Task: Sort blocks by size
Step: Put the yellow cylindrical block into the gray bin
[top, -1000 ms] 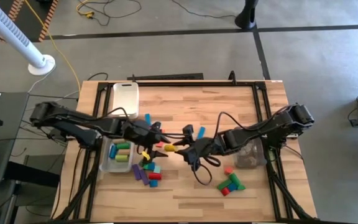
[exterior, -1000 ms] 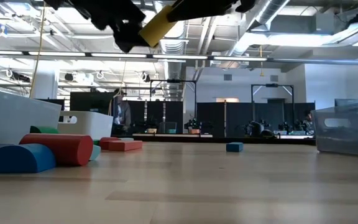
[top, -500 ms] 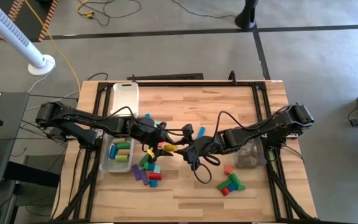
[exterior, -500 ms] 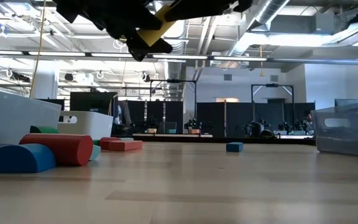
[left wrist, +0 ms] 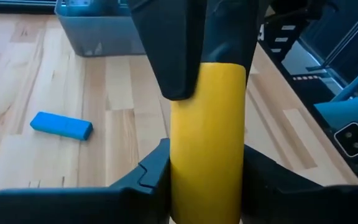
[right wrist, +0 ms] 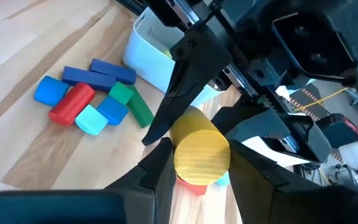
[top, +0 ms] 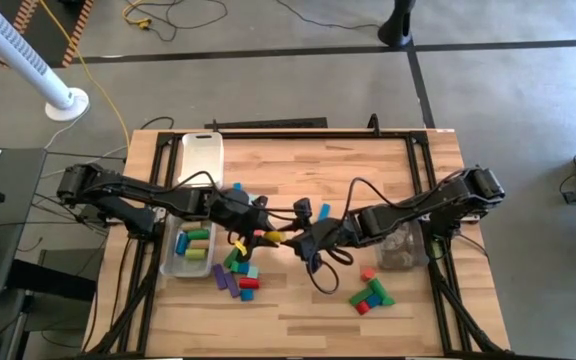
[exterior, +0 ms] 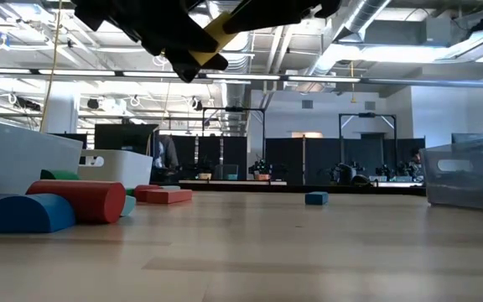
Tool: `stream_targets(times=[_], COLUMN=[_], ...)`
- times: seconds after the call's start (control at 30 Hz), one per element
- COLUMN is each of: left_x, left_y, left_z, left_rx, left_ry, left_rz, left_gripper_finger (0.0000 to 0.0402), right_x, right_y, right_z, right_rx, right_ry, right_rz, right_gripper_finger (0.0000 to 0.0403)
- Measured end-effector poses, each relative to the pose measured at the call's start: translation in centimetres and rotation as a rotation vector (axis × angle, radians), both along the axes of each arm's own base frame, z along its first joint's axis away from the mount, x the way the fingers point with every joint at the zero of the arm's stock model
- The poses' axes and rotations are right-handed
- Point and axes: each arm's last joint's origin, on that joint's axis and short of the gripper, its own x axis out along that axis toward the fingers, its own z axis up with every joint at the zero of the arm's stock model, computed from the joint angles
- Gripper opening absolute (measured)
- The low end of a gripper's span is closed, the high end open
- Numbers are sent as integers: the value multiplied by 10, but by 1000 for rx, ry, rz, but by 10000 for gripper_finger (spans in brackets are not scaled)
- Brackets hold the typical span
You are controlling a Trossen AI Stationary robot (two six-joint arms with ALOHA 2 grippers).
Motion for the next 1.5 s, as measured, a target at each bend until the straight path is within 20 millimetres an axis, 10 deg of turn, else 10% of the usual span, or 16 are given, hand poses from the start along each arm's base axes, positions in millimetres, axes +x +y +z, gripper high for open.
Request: stream_targets(times=[0.43, 1.07, 1.5], left_x=[-19, -131, -152], left_y=[2, 4, 3], left_z=[-14, 13, -22], left_rx=[47, 31, -2], left_ry=[240, 676, 914], left_rz=[32, 414, 544], left_gripper_finger=[119, 118, 119], right_x=[-4, -51, -95], right_y=[-3, 8, 37], right_z=[-7, -39, -29], right_rx=[3, 67, 146], right_ry=[68, 516, 661], right_rz=[-82, -292, -320], right_gripper_finger=[232, 233, 217])
